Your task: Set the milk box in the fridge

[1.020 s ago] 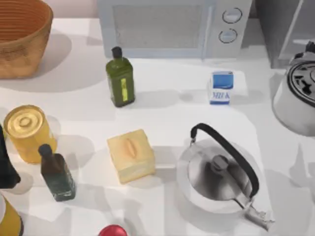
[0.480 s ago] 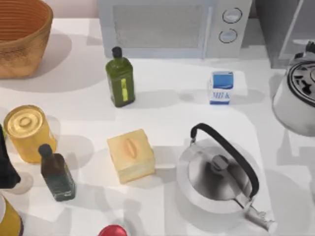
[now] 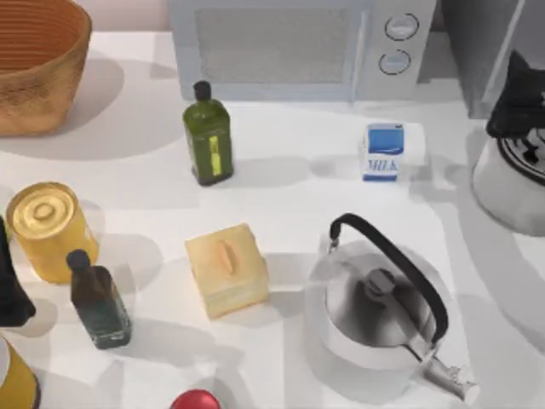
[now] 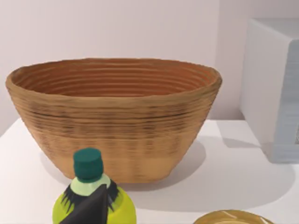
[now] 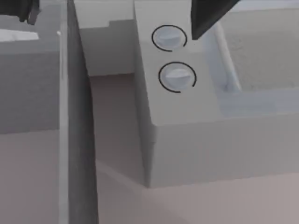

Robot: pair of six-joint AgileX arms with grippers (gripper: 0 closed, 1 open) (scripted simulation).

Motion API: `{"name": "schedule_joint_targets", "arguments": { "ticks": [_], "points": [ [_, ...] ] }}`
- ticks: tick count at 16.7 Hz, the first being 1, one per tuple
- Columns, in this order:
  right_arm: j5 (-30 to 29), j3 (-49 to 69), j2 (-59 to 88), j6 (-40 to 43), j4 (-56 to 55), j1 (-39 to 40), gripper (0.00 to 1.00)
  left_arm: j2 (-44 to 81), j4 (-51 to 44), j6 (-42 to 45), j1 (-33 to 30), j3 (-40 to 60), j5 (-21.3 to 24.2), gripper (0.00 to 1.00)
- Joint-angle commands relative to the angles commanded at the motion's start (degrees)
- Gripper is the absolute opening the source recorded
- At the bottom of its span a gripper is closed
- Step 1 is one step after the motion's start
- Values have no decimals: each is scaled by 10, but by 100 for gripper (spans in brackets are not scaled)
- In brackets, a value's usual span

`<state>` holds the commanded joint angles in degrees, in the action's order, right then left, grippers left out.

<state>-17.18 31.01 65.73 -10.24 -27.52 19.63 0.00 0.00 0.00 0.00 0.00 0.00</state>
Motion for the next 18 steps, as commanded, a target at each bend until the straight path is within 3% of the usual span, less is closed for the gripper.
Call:
{"name": "schedule_joint_targets", "arguments": {
  "ticks": [5,9,18],
  "points": [
    [-63,104,332,-23,-86,76,100,0,0,0,0,0,0,100],
    [-116,171,492,-39,-139,114,100,0,0,0,0,0,0,100],
    [-143,197,551,-53,-162,129,100,0,0,0,0,0,0,100]
  ]
}}
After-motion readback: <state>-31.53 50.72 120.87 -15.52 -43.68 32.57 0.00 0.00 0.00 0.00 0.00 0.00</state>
